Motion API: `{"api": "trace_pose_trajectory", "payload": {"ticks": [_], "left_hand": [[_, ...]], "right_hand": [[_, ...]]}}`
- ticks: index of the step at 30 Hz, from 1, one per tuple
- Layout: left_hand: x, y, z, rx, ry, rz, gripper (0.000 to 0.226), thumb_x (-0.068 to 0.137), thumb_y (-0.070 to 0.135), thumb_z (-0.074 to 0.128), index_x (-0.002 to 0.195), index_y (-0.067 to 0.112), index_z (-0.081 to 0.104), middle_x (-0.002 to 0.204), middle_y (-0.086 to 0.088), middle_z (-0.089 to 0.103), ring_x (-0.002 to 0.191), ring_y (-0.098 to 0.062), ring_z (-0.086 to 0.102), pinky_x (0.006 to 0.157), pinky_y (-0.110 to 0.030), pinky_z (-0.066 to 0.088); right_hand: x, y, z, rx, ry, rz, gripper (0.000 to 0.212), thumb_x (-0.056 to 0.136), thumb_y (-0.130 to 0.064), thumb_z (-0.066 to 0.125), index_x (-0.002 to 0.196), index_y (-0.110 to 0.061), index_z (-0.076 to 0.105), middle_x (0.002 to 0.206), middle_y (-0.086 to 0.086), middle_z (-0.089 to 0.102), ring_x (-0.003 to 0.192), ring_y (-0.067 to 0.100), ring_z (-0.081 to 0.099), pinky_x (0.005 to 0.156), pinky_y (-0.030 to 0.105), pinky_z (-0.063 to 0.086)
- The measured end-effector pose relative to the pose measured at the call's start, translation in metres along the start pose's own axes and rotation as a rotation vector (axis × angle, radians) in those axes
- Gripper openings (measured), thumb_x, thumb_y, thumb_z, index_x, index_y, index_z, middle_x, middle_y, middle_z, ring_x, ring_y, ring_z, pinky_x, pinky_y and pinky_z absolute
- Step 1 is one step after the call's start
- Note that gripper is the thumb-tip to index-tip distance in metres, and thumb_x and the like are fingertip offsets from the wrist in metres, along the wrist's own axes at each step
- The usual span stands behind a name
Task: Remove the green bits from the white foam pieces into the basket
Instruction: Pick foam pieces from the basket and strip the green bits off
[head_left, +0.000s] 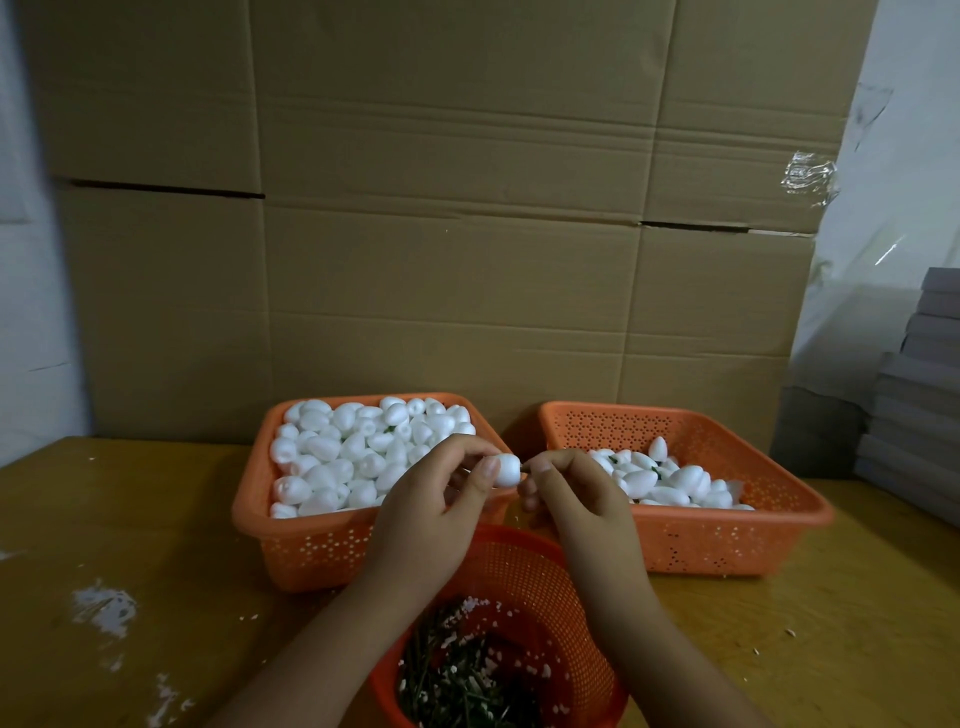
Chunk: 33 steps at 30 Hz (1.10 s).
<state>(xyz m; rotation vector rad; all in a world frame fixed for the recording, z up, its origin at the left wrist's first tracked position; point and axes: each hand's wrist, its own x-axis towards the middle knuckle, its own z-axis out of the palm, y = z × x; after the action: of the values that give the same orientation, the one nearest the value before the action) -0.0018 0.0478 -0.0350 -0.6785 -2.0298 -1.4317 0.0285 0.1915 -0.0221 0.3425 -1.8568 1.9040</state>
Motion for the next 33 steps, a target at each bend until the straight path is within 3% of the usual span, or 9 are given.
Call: {"api": "trace_pose_trajectory", "payload": {"ticks": [12,16,21,25,33], "left_hand": [[0.003,0.001,0.0,-0.02,-0.01,0.007,0.012,0.091,0.052,0.047,0.095,0.051,0.059,0.085,0.024,0.068,0.073,-0.002,0.067,0.067,-0.013,0.049],[0.003,0.001,0.0,-0.029,-0.019,-0.002,0.01,0.091,0.049,0.05,0.095,0.051,0.059,0.089,0.023,0.068,0.072,-0.002,0.068,0.068,-0.014,0.051],[0.001,0.002,0.001,-0.014,-0.035,0.009,0.022,0.088,0.059,0.048,0.103,0.047,0.059,0.098,0.023,0.068,0.082,-0.004,0.068,0.075,-0.028,0.056],[-0.001,0.006,0.002,0.009,-0.036,0.019,0.029,0.082,0.06,0.054,0.109,0.05,0.055,0.105,0.025,0.065,0.089,-0.005,0.066,0.075,-0.016,0.051],[-0.002,0.007,0.002,0.049,-0.051,0.043,0.031,0.078,0.053,0.06,0.108,0.05,0.053,0.107,0.025,0.063,0.087,-0.005,0.066,0.073,-0.017,0.053]], "right_hand": [[0.002,0.005,-0.002,-0.042,-0.021,-0.038,0.018,0.095,-0.018,0.058,0.083,-0.008,0.067,0.066,-0.005,0.062,0.064,0.009,0.057,0.06,0.021,0.048],[0.003,0.007,-0.002,-0.052,-0.026,-0.041,0.019,0.096,-0.016,0.057,0.083,-0.007,0.067,0.068,-0.003,0.063,0.064,0.007,0.057,0.061,0.02,0.048],[0.004,0.008,-0.002,-0.071,0.01,-0.044,0.018,0.096,-0.015,0.056,0.083,-0.008,0.066,0.067,-0.005,0.062,0.063,0.008,0.056,0.061,0.022,0.047],[0.004,0.009,-0.003,-0.069,0.066,-0.013,0.017,0.096,-0.018,0.057,0.084,-0.011,0.067,0.062,-0.009,0.06,0.06,0.002,0.055,0.058,0.016,0.044],[0.003,0.006,-0.004,-0.093,0.101,0.007,0.03,0.095,-0.025,0.058,0.068,-0.014,0.062,0.057,-0.007,0.057,0.056,0.002,0.052,0.055,0.015,0.042]]}}
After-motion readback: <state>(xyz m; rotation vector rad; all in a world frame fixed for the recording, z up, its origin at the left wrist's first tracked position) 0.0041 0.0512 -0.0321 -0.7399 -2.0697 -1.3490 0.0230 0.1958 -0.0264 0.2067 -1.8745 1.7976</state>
